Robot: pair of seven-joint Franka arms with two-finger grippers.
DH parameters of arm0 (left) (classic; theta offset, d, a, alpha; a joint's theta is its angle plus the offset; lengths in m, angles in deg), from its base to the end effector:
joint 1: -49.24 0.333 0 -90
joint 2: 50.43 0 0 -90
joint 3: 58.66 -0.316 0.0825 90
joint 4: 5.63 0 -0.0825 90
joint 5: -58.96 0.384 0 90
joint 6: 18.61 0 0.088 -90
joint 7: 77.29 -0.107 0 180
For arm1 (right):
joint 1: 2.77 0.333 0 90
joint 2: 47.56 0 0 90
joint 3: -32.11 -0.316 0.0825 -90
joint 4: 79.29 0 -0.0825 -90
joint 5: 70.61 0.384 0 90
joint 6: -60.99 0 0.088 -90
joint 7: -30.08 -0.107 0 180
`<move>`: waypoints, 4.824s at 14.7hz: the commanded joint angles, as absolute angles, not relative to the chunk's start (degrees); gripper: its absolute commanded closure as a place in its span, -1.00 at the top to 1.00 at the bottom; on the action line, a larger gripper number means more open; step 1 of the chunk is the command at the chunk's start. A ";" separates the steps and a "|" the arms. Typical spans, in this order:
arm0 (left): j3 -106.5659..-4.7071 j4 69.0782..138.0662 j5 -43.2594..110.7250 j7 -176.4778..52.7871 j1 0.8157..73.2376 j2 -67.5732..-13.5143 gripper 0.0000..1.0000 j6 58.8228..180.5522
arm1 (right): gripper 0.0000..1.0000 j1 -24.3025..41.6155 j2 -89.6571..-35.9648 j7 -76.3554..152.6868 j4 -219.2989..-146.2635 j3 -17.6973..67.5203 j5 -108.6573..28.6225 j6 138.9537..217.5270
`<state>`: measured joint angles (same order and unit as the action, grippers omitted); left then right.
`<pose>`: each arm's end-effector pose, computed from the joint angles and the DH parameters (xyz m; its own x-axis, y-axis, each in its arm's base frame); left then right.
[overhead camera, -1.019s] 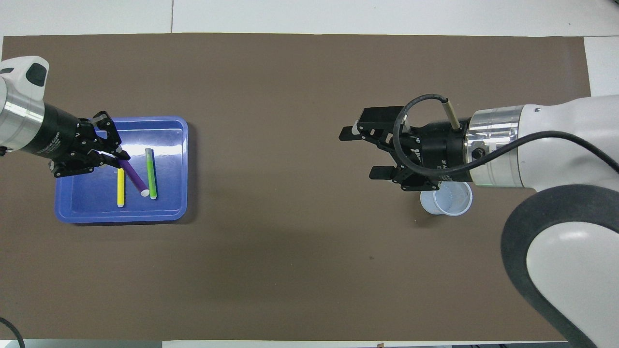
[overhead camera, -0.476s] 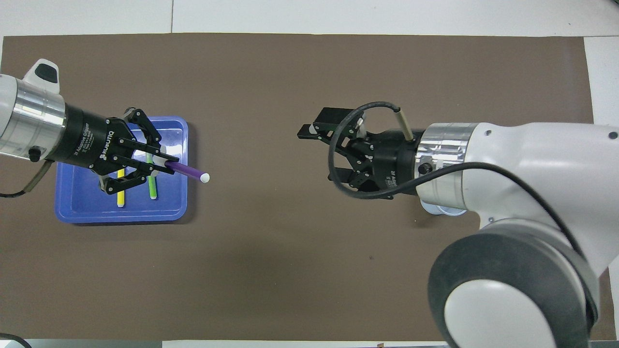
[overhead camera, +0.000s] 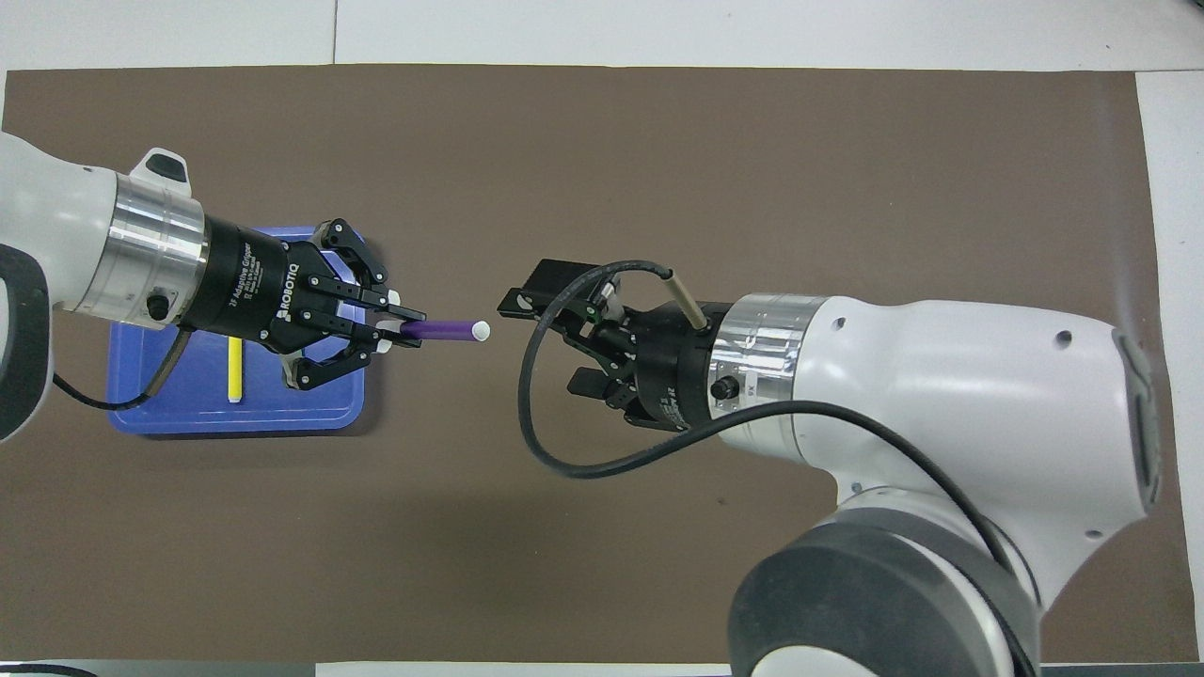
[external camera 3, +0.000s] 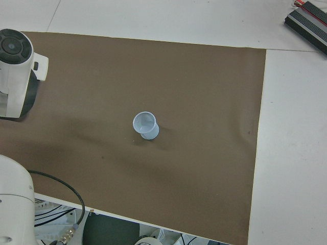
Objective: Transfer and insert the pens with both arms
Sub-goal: 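Lift the purple pen with the left gripper toward the right gripper, then grasp the purple pen's free end with the right gripper, then open the left gripper while the right gripper pulls the pen away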
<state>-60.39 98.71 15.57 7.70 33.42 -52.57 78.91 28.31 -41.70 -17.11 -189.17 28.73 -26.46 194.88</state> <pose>0.5156 -0.1961 0.5628 0.1215 0.7232 -0.6799 0.9743 -0.2177 -0.0575 0.4654 0.3347 0.5981 0.8415 -0.4611 -0.2814 -0.5129 -0.5184 -0.6843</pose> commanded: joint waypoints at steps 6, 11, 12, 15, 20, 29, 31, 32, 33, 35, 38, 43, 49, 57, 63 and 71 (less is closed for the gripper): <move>-61.21 102.13 13.52 10.07 31.75 -55.53 -1.00 80.44 | 0.85 30.54 -44.39 -16.23 -187.67 28.77 -34.04 196.70; -61.21 102.13 13.43 10.43 30.79 -55.70 -1.00 80.97 | 0.82 32.12 -47.82 -20.99 -184.85 28.25 -35.01 201.62; -61.13 102.13 13.43 10.69 30.61 -55.70 -1.00 80.97 | 0.75 32.21 -47.73 -21.07 -184.85 28.24 -35.71 201.10; -61.04 102.21 13.25 10.78 30.61 -55.70 -1.00 81.67 | 0.57 32.21 -47.64 -20.99 -184.24 28.16 -36.76 196.98; -61.04 102.22 13.08 10.78 30.61 -55.70 -1.00 81.85 | 0.29 31.25 -48.61 -20.81 -181.25 28.24 -38.44 194.06; -61.04 102.22 12.99 10.87 30.70 -55.70 -1.00 82.64 | 0.06 29.13 -50.02 -20.81 -178.26 28.33 -38.26 192.48; -61.04 102.22 12.99 10.95 30.87 -55.70 -1.00 82.64 | 0.06 29.40 -49.93 -21.16 -178.34 28.25 -38.26 192.30; -61.04 102.22 12.90 10.95 30.87 -55.70 -1.00 82.64 | 0.06 29.57 -49.84 -21.25 -178.35 28.24 -38.26 192.04; -61.04 102.22 12.55 10.95 30.87 -55.70 -1.00 82.64 | 0.06 29.75 -49.76 -21.25 -178.43 28.24 -38.26 191.95; -61.12 102.22 12.46 10.95 31.05 -55.70 -1.00 82.73 | 0.06 29.75 -49.67 -21.16 -178.43 28.24 -38.26 190.73; -61.04 102.22 12.46 10.95 31.23 -55.70 -1.00 82.73 | -0.05 29.75 -49.67 -21.07 -178.43 28.24 -38.35 190.46; -61.04 102.30 12.11 10.95 31.23 -55.70 -1.00 83.17 | -0.26 29.66 -49.67 -20.99 -178.35 28.24 -38.35 190.54; -61.12 102.48 12.11 11.04 31.23 -55.70 -1.00 83.08 | -1.00 29.58 -49.58 -20.63 -178.61 28.24 -38.18 190.54; -61.21 102.04 12.37 10.34 30.79 -55.88 1.00 84.14 | -1.00 28.87 -49.23 -17.93 -178.52 28.42 -38.44 186.96; -61.30 103.53 16.06 -1.60 31.49 -56.58 1.00 82.99 | -1.00 19.57 -46.16 5.00 -178.26 28.77 -46.75 169.47; -61.39 109.42 27.66 -26.28 38.68 -59.83 1.00 81.23 | -1.00 9.99 -45.19 29.79 -179.84 28.86 -67.70 164.27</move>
